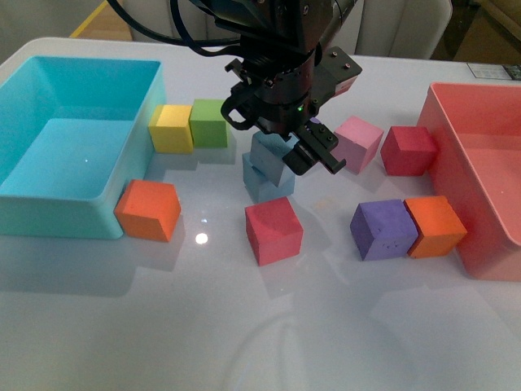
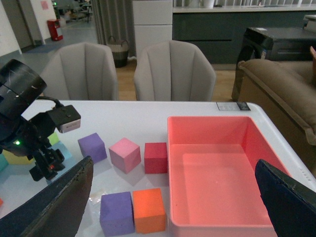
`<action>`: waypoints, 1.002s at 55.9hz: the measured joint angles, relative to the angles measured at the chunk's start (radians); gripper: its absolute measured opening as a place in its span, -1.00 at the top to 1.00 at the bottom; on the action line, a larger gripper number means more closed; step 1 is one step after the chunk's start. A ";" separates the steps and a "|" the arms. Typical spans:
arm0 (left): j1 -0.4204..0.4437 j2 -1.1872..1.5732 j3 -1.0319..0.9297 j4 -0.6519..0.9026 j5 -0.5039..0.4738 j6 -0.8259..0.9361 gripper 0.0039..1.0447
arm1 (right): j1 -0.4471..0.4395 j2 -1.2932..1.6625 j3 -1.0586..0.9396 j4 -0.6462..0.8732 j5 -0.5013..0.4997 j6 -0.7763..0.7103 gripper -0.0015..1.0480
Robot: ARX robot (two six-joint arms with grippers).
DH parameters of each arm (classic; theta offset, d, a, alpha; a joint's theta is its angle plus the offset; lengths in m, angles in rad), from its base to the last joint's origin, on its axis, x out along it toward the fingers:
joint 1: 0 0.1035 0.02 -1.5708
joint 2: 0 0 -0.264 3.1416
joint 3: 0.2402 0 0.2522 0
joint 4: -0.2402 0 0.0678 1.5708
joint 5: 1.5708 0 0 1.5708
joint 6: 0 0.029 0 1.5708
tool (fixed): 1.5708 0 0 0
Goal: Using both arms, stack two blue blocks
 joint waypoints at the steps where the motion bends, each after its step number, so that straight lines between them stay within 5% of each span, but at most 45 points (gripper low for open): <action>1: 0.000 0.000 0.000 0.000 0.000 0.000 -0.26 | 0.000 0.000 0.000 0.000 0.000 0.000 -0.83; 14: 0.005 0.000 0.000 -0.003 0.000 0.013 -0.87 | 0.000 0.000 0.000 0.000 0.000 0.000 -0.83; 40: 0.022 -0.073 -0.029 -0.014 -0.002 0.022 -0.84 | 0.000 0.000 0.000 0.000 0.000 0.000 -0.83; 56: 0.040 -0.291 -0.209 0.017 0.061 -0.008 -0.84 | 0.000 0.000 0.000 0.000 0.000 0.000 -0.83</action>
